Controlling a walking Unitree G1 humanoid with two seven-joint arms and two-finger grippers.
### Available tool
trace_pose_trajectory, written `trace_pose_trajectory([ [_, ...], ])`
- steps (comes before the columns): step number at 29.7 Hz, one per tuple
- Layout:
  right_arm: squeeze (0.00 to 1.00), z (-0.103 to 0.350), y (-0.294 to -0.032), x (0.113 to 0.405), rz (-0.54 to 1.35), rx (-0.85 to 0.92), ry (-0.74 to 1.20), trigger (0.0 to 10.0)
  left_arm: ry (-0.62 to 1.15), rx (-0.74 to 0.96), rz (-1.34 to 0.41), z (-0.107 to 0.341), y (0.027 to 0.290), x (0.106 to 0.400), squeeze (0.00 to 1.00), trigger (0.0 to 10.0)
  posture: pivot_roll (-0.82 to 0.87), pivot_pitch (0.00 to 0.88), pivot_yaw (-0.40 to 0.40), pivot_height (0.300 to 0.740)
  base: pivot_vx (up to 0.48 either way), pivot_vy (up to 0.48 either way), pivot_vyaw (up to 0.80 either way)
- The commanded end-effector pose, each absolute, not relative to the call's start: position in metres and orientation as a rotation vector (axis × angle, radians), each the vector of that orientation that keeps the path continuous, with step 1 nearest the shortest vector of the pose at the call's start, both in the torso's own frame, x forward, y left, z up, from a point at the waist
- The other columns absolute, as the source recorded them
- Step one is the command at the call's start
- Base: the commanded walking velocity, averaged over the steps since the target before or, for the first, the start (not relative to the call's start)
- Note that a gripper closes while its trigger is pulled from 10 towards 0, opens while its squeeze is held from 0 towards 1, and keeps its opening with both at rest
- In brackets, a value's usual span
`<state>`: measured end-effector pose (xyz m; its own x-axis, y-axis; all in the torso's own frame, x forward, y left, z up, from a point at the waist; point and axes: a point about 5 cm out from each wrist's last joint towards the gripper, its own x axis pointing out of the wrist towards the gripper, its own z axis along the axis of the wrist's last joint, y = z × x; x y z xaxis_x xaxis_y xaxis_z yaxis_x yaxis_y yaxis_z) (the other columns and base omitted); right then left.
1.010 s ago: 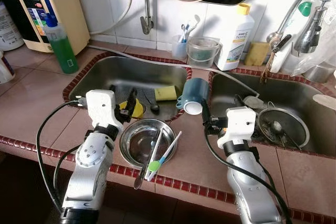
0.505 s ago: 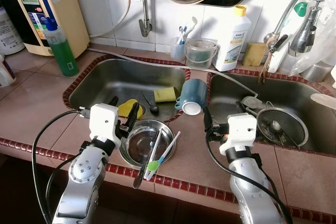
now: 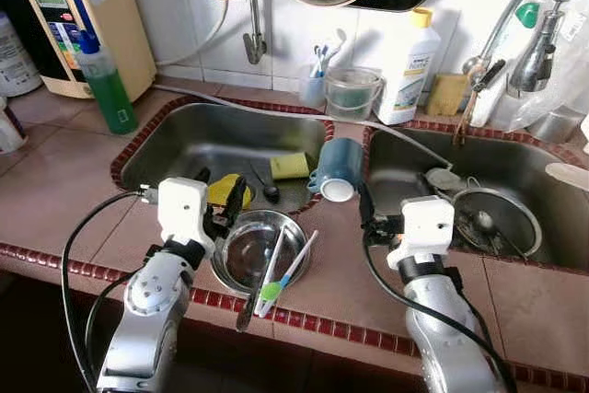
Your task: Kitchen organization
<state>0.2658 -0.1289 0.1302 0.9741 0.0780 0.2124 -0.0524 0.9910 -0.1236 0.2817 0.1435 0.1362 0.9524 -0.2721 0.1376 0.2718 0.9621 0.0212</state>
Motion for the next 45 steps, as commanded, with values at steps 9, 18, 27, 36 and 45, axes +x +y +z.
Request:
trace_pose_trajectory([
  [9,0.0,0.136,-0.123,0.267,0.087,-0.113,-0.237,10.0,-0.159,0.002,-0.28,0.143,0.143,0.286,0.0,10.0,-0.22,0.0,0.018,0.74,0.0,0.316,0.0],
  [18,0.0,0.135,-0.124,0.269,0.074,-0.122,-0.232,10.0,-0.177,0.01,-0.284,0.146,0.139,0.288,0.0,10.0,-0.23,0.0,0.022,0.74,0.0,0.0,0.0],
  [27,0.0,0.134,-0.127,0.271,0.054,-0.124,-0.223,10.0,-0.169,0.009,-0.274,0.145,0.141,0.291,0.0,10.0,-0.24,0.0,0.03,0.74,0.0,0.0,0.0],
  [36,0.0,0.134,-0.128,0.275,0.04,-0.125,-0.2,10.0,-0.172,0.014,-0.266,0.147,0.141,0.295,0.0,10.0,-0.24,0.0,0.033,0.74,0.0,0.0,-0.44],
  [45,0.0,0.133,-0.127,0.275,0.045,-0.131,-0.191,10.0,-0.169,0.014,-0.259,0.146,0.141,0.294,0.0,10.0,-0.23,0.0,0.024,0.74,0.0,0.0,-0.79],
])
